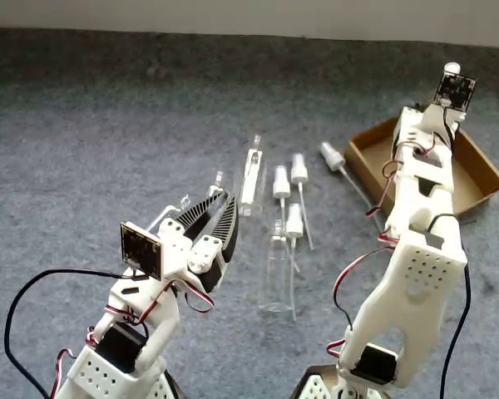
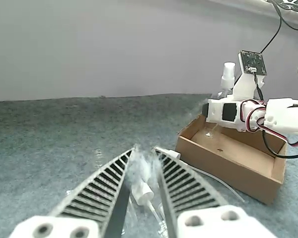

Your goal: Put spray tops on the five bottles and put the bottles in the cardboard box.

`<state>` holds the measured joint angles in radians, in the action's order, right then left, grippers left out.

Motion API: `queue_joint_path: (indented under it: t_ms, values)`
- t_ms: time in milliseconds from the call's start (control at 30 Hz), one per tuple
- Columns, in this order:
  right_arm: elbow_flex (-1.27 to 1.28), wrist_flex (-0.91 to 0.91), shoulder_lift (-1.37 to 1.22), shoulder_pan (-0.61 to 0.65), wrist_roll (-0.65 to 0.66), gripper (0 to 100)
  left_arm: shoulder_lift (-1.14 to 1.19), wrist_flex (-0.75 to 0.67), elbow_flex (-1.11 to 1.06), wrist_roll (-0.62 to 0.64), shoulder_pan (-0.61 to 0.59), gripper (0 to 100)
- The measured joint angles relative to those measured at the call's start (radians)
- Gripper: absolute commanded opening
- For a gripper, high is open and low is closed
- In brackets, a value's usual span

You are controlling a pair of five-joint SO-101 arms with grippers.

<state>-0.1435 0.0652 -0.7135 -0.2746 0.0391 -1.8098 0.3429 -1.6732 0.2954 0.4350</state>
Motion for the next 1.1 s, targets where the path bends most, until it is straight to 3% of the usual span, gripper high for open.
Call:
queue_joint_path:
  t_ms: [233,367,800,1100]
  values:
    - [0.000,0.000,0.000,-0.020,0.000,24.1,0.000,0.000,0.000,0.000,0.000,1]
    - [0.000,-0.003,0.040,-0.026,0.000,30.2,0.000,0.000,0.000,0.000,0.000,1]
    - [0.000,-0.150,0.074,-0.026,0.000,31.9,0.000,0.000,0.000,0.000,0.000,1]
    - [-0.068,-0.358,0.104,-0.026,0.000,32.0,0.000,0.000,0.000,0.000,0.000,1]
